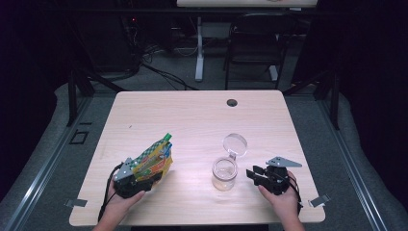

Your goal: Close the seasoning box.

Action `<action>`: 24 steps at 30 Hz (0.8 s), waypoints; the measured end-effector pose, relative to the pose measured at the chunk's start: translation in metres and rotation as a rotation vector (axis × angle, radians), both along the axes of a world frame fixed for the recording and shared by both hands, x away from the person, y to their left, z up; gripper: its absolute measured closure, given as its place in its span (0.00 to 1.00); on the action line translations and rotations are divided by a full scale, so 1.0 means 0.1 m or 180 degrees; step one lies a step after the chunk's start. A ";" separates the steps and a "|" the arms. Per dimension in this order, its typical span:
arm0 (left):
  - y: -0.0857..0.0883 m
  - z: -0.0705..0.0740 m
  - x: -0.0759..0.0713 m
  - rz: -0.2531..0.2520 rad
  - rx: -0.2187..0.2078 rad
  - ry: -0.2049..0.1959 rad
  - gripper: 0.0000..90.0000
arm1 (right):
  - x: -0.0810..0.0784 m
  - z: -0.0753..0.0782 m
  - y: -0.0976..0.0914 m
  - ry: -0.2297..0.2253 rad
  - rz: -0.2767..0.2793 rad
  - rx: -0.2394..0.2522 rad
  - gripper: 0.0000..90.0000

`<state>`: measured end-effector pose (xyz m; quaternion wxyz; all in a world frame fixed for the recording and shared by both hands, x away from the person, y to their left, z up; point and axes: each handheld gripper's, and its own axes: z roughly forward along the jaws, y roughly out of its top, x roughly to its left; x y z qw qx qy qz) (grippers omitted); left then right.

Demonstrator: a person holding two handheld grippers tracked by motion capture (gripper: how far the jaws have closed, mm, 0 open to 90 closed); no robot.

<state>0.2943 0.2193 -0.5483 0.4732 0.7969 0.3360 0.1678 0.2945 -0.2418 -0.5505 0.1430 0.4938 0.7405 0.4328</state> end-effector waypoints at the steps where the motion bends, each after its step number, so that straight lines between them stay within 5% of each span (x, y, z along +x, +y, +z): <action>1: 0.00 0.01 0.00 0.0003 0.0019 -0.0013 0.57 | 0.00 0.00 0.00 -0.0001 0.0001 0.0001 0.69; 24: -0.10 0.05 -0.09 0.0012 0.0465 -0.0283 0.58 | 0.00 0.01 0.00 -0.0022 0.0005 0.0009 0.68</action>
